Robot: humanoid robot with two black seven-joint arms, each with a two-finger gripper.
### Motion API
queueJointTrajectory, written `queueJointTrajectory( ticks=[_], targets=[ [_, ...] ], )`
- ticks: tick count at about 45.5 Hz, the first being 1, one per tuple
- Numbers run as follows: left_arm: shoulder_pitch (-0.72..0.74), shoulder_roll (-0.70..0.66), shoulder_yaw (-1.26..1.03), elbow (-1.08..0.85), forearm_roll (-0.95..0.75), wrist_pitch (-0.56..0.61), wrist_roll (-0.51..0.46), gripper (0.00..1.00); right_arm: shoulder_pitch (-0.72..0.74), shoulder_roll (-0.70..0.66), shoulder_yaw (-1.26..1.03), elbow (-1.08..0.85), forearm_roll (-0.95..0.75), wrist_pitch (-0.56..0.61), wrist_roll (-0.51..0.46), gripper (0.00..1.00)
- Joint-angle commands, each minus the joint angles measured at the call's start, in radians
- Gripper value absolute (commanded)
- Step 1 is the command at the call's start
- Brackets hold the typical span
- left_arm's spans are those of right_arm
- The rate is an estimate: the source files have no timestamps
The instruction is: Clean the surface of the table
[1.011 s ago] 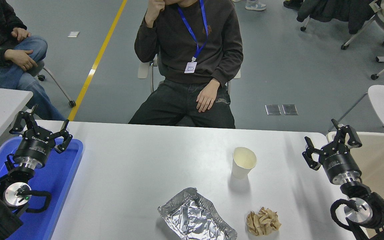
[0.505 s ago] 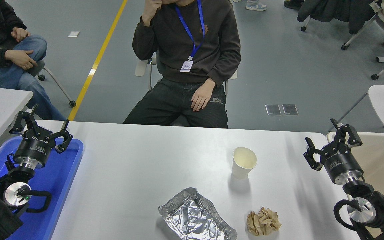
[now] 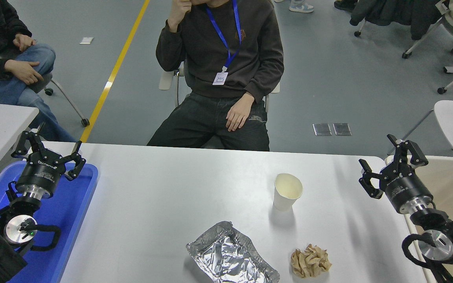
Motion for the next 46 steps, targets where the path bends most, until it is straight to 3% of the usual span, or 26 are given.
queueJointTrajectory(
  ticks=[1, 9, 16, 35, 46],
  targets=[
    [0.0, 0.0, 0.0, 0.0, 0.0, 0.0, 0.0, 1.0, 0.001, -0.075, -0.051, 0.079, -0.009, -0.016, -0.088, 0.99],
    [0.0, 0.0, 0.0, 0.0, 0.0, 0.0, 0.0, 1.0, 0.002, -0.18, -0.108, 0.211, -0.028, -0.007, -0.131, 0.99],
    [0.0, 0.0, 0.0, 0.0, 0.0, 0.0, 0.0, 1.0, 0.014, -0.279, -0.193, 0.306, -0.178, -0.004, -0.138, 0.99],
    [0.0, 0.0, 0.0, 0.0, 0.0, 0.0, 0.0, 1.0, 0.077, -0.368, -0.275, 0.357, -0.41, 0.111, -0.14, 0.98],
    [0.0, 0.0, 0.0, 0.0, 0.001, 0.0, 0.0, 1.0, 0.16, -0.402, -0.357, 0.388, -0.626, 0.137, -0.138, 0.99]
  ],
)
